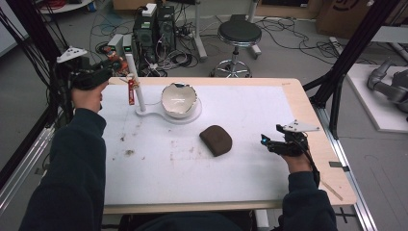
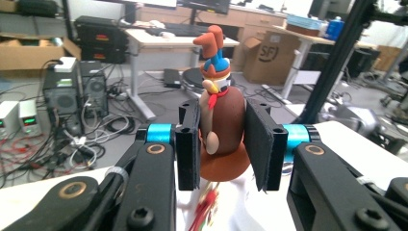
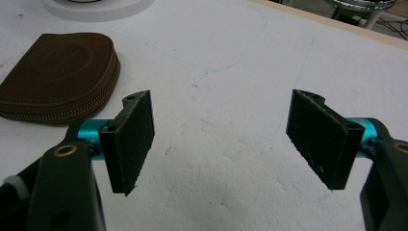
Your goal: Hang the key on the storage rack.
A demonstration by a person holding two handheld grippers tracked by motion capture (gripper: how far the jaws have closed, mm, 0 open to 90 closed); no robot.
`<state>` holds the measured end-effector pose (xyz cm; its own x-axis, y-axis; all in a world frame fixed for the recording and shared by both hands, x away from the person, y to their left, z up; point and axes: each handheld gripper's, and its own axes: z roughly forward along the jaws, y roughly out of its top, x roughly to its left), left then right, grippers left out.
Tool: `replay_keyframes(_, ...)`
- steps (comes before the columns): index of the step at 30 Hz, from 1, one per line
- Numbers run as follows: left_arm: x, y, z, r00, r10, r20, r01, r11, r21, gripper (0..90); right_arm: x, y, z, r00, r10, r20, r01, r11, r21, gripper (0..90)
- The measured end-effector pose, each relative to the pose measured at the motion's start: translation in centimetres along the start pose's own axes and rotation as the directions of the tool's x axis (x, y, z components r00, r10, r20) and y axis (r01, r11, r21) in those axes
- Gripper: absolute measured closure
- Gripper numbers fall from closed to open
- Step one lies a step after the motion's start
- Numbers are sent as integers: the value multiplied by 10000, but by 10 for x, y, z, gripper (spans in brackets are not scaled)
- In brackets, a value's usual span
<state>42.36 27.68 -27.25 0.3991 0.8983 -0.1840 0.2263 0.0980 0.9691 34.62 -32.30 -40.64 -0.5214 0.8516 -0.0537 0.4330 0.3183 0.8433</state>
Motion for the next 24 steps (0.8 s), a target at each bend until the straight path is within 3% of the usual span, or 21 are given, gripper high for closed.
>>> replay_keyframes(4, 7, -20, -15, 9987, -512, 24, 512, 9987, -8, 658, 0, 0, 0, 10000, -62, -12, 62, 10000, 15, 255)
replay_keyframes(7, 8, -38, -27, 9965, -840, 32, 840, 9964, -146, 551, 1, 1, 0, 10000, -64, -24, 64, 10000, -18, 255)
replay_keyframes(14, -1, -72, -45, 9996, 159, 227, -158, 9999, -53, 311, 2, 2, 1, 9999, -131, -48, 131, 9999, 7, 255)
replay_keyframes(15, -3, -77, -46, 9992, 286, 273, -287, 9996, 18, 239, 2, 1, 1, 10000, -79, -49, 79, 10000, 34, 255)
replay_keyframes(19, -13, -98, -49, 9951, 623, 772, -634, 9979, 117, 211, 2, 1, 2, 10000, -57, -56, 57, 10000, 43, 254)
replay_keyframes(21, -18, -111, -51, 9905, 725, 1170, -736, 9973, 55, 211, 2, 1, 3, 9999, -115, -67, 116, 9999, 51, 254)
replay_keyframes(24, -24, -125, -46, 9814, 1111, 1563, -1191, 9920, 423, 212, 3, 1, 5, 9999, -118, -118, 118, 9999, 37, 254)
